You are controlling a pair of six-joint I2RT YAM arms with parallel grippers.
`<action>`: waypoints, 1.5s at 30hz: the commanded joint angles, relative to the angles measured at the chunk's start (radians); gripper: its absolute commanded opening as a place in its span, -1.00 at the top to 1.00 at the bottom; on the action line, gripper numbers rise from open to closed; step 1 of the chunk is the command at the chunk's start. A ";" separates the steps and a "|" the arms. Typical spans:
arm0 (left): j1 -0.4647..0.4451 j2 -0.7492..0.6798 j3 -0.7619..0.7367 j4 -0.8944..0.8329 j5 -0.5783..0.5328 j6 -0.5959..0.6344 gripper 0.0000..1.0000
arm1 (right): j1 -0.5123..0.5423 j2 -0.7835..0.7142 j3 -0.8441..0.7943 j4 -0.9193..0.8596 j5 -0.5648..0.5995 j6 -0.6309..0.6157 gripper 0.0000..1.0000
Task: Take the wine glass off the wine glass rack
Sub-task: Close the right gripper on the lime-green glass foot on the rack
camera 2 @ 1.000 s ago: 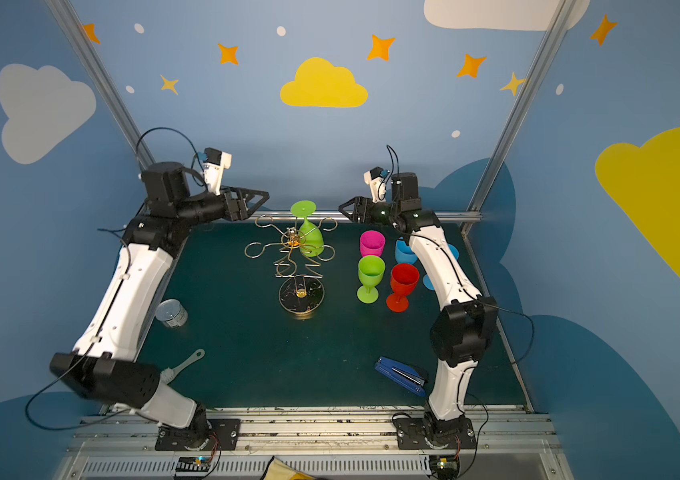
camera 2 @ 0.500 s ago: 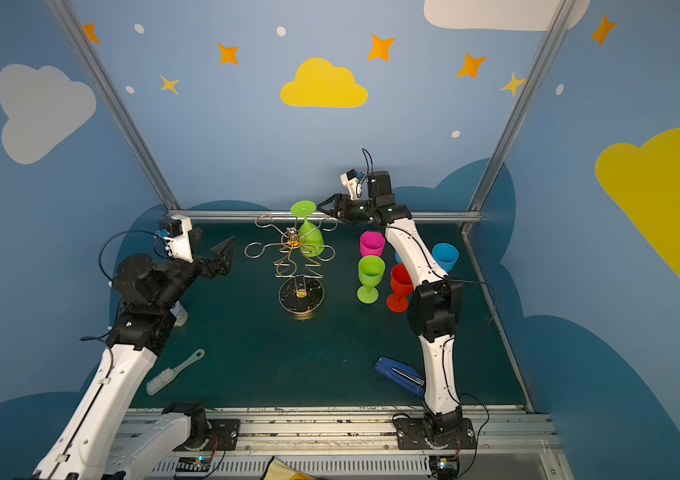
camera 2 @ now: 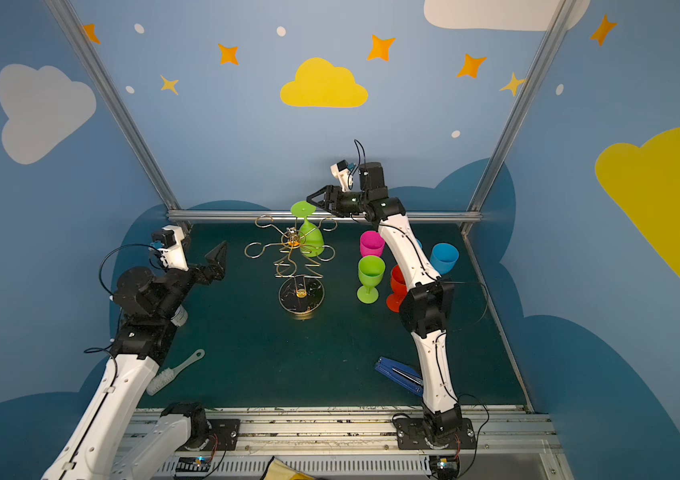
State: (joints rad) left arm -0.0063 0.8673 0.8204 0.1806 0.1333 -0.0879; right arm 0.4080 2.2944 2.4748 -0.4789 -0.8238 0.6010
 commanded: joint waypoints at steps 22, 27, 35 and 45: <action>0.051 -0.008 -0.008 0.029 0.023 -0.072 -0.99 | 0.020 0.063 0.081 -0.052 -0.057 0.001 0.06; 0.060 -0.005 -0.009 0.031 0.028 -0.082 -0.99 | 0.021 0.069 0.081 -0.036 -0.063 0.013 0.27; 0.071 -0.001 -0.007 0.033 0.039 -0.092 -0.99 | 0.021 0.078 0.082 0.010 -0.079 0.054 0.54; 0.083 0.002 -0.009 0.035 0.048 -0.106 -0.99 | 0.020 0.065 0.082 0.035 -0.084 0.087 0.98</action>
State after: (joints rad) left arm 0.0704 0.8703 0.8204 0.1883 0.1661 -0.1864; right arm 0.4221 2.3592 2.5477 -0.4454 -0.9054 0.6819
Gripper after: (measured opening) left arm 0.994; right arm 0.052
